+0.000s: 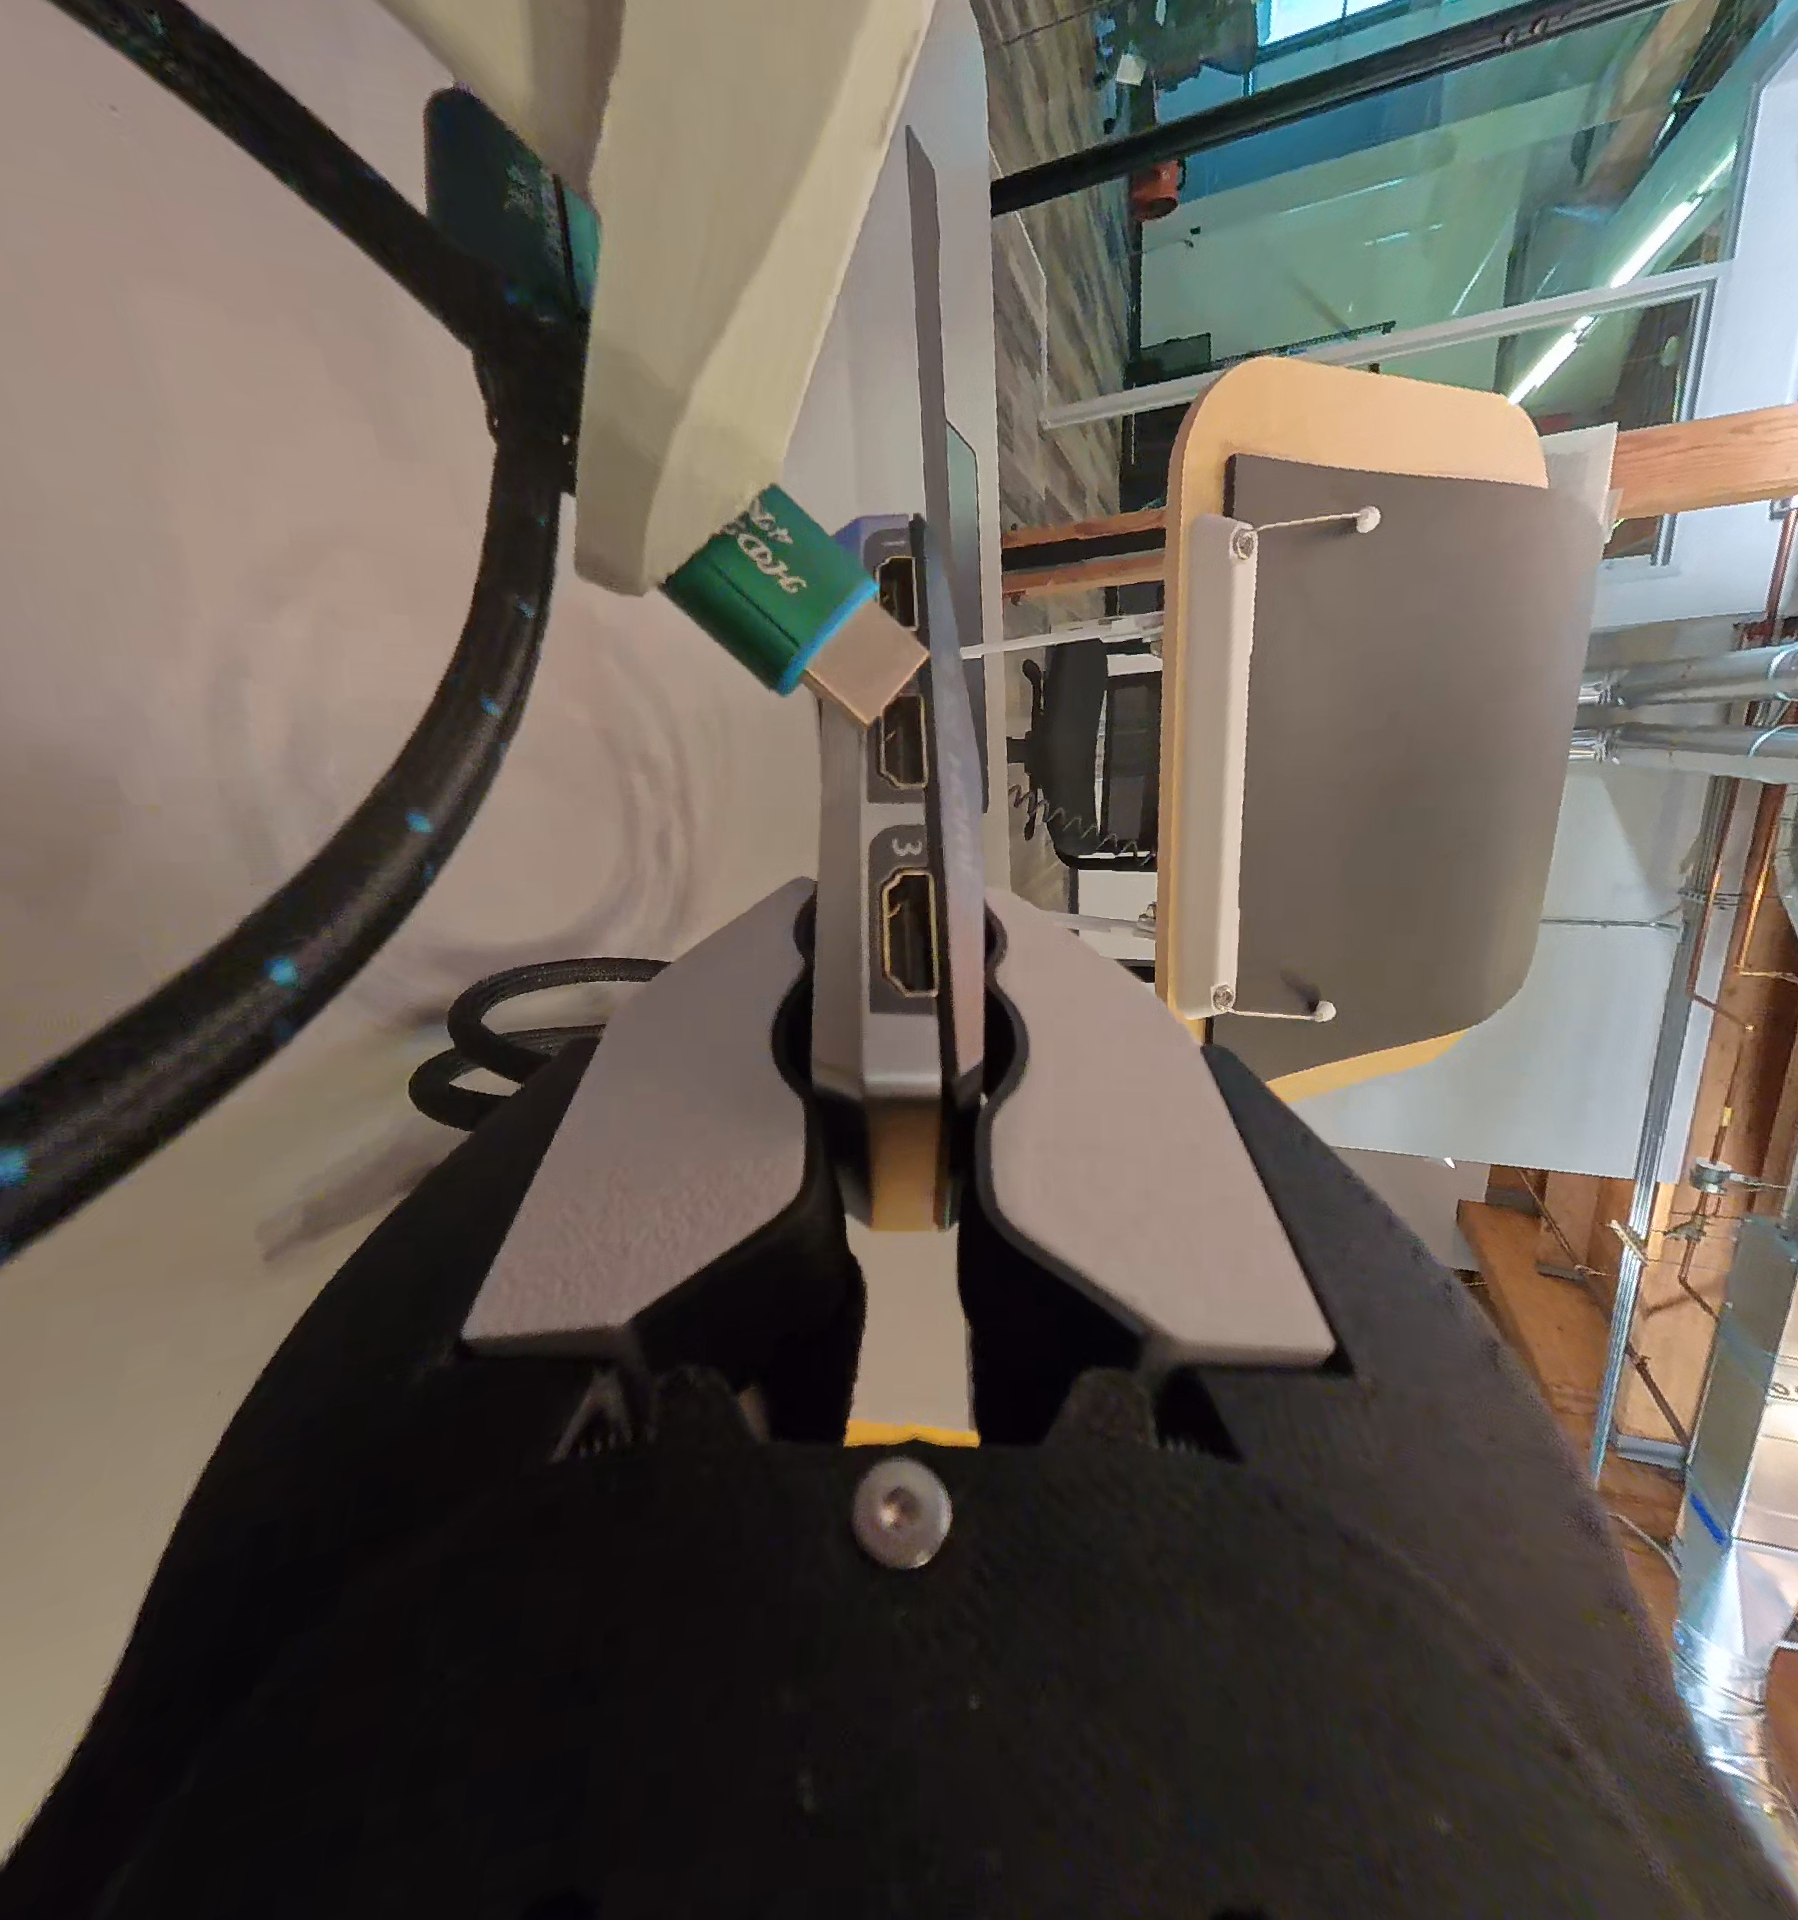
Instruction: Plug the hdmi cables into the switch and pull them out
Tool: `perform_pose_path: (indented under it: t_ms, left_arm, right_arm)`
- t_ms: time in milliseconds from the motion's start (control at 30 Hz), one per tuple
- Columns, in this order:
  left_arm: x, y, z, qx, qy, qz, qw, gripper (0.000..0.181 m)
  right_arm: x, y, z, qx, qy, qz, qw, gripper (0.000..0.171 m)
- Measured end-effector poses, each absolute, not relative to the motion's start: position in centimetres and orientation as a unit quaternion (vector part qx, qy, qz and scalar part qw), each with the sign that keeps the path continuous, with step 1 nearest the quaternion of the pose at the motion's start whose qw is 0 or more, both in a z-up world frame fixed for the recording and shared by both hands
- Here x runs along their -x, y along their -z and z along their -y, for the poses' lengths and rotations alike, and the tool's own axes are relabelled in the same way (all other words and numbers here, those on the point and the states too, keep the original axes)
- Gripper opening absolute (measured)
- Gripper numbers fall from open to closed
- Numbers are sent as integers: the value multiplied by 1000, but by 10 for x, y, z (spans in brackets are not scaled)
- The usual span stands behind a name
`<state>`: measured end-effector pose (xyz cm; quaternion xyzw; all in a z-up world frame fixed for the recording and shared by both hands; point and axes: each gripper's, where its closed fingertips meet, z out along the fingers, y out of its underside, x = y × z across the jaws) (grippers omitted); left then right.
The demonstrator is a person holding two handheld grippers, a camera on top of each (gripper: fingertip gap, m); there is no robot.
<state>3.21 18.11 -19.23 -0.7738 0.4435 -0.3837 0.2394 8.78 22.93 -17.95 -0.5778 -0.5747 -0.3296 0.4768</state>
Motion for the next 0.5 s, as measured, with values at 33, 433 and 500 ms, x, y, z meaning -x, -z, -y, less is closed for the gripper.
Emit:
perform_pose_path:
  t_ms: [33, 433, 500]
  left_arm:
    - [-32, 194, -180, 775, 385, -444, 234, 17]
    - [-30, 204, -171, 778, 458, -388, 183, 16]
    - [-30, 204, -172, 778, 462, -382, 190, 16]
  right_arm:
    - [-87, 180, -229, 576, 333, 576, 476, 23]
    - [-76, 188, -230, 544, 359, 596, 468, 25]
    - [-75, 188, -231, 544, 355, 597, 470, 24]
